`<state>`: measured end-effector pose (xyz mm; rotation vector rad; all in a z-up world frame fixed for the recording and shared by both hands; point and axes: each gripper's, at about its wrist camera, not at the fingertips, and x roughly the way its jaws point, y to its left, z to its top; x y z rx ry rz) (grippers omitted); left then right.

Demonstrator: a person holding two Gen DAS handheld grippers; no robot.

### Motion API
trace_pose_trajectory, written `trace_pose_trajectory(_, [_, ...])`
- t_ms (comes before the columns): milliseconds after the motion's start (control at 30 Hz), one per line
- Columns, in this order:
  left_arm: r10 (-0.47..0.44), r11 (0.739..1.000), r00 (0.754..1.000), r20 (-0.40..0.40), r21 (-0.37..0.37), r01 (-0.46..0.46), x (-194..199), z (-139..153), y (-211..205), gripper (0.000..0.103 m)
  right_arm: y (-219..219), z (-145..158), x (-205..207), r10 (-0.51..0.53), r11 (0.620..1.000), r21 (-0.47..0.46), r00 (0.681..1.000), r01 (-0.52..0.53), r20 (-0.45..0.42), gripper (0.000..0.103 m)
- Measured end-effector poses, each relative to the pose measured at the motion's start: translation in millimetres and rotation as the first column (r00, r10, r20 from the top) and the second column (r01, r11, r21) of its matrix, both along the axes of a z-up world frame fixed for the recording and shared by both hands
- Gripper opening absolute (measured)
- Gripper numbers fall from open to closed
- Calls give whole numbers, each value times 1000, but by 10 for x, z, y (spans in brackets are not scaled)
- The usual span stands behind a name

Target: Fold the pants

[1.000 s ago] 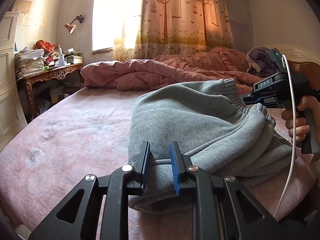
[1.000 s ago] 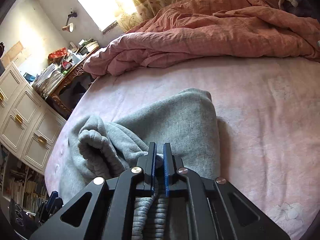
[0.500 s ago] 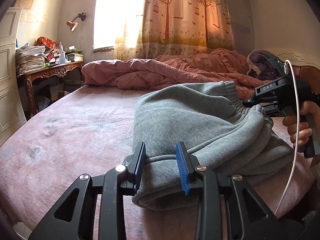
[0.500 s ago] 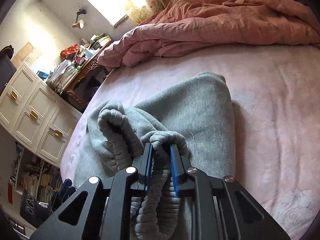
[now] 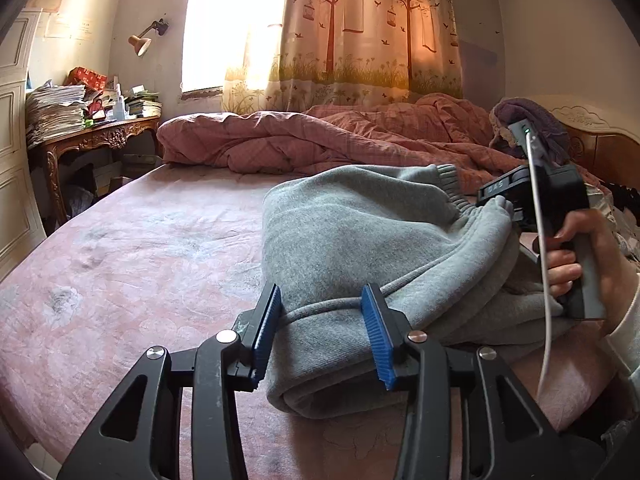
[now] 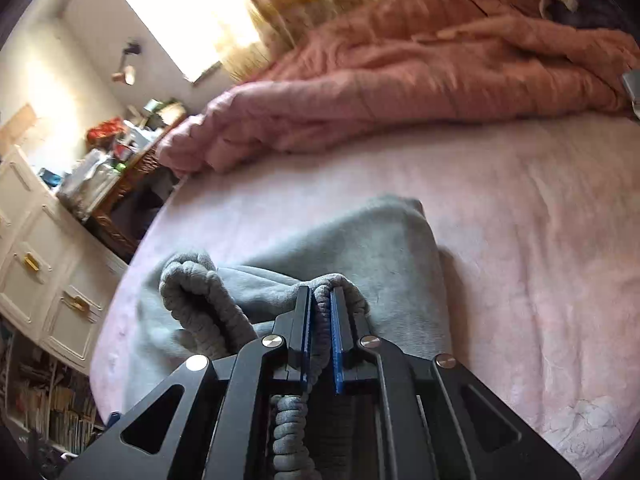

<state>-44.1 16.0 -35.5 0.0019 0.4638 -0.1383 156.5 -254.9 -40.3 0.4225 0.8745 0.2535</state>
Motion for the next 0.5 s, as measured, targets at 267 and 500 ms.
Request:
trace_pose_trajectory(267, [3,1000,1000,-5,-7,-3,-29,-13,56,44,-23,312,-358,18,999,-41,994,-14,105,26])
trace_pose_trajectory(500, [7,1000,1000,0,-3,-7,-42,3,53,44,-135,552,-859,144,976,135,974,-168,172,51])
